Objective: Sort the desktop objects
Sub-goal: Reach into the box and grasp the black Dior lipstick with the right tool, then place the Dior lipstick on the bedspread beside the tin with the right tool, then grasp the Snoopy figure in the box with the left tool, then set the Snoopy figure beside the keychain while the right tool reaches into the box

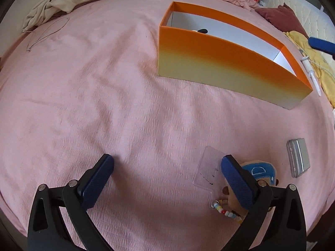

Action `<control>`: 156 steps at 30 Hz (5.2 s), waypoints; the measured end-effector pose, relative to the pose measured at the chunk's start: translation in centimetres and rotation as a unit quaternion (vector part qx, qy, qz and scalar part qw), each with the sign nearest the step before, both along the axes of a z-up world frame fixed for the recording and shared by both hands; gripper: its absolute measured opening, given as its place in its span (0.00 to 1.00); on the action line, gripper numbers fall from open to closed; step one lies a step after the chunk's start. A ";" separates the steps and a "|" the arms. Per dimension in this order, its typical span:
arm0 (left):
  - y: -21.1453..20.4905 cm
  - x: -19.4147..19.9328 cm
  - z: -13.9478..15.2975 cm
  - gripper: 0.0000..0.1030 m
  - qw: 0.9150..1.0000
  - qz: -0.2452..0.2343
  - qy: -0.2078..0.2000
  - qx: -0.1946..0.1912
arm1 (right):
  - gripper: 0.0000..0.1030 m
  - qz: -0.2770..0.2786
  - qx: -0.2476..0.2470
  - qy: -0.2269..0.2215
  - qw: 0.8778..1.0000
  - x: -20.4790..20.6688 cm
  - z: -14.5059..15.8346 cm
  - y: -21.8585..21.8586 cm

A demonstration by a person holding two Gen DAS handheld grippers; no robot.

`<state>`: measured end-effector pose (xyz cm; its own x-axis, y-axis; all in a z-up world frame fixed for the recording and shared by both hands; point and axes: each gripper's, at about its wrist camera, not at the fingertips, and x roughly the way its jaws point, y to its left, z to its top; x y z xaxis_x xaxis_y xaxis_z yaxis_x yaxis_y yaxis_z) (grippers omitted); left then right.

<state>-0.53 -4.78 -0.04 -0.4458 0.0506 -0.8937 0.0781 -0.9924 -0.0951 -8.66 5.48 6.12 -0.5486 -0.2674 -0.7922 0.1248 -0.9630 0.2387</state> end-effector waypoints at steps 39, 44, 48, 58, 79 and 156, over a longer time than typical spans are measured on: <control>-1.9 0.8 2.0 0.99 0.999 0.032 0.023 0.032 | 0.17 -0.075 -0.026 -0.032 0.996 5.7 -4.4 8.8; -2.1 0.0 7.5 0.99 0.995 0.032 0.066 0.064 | 0.17 -0.104 0.014 -0.093 0.990 6.5 -8.5 11.9; 0.3 -3.9 11.5 0.99 0.996 -0.027 0.071 0.052 | 0.18 -0.112 0.015 -0.135 0.984 6.9 -11.4 13.6; 8.0 -15.1 10.6 0.99 0.978 -0.196 -0.044 -0.065 | 0.33 -0.104 -0.011 -0.137 0.985 7.0 -12.2 14.2; 7.9 -18.9 2.2 0.99 0.928 -0.296 -0.172 -0.145 | 0.37 -0.115 -0.058 -0.139 0.982 6.8 -11.8 14.8; -5.9 1.4 1.0 0.80 0.971 0.105 0.017 0.214 | 0.64 0.042 0.023 -0.040 0.998 -0.1 0.3 0.1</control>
<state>0.88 -10.70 0.91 -0.5151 0.3196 -0.7953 0.2634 -0.8240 -0.5017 -8.77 5.55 6.38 -0.4608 -0.2724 -0.8446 0.1888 -0.9600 0.2067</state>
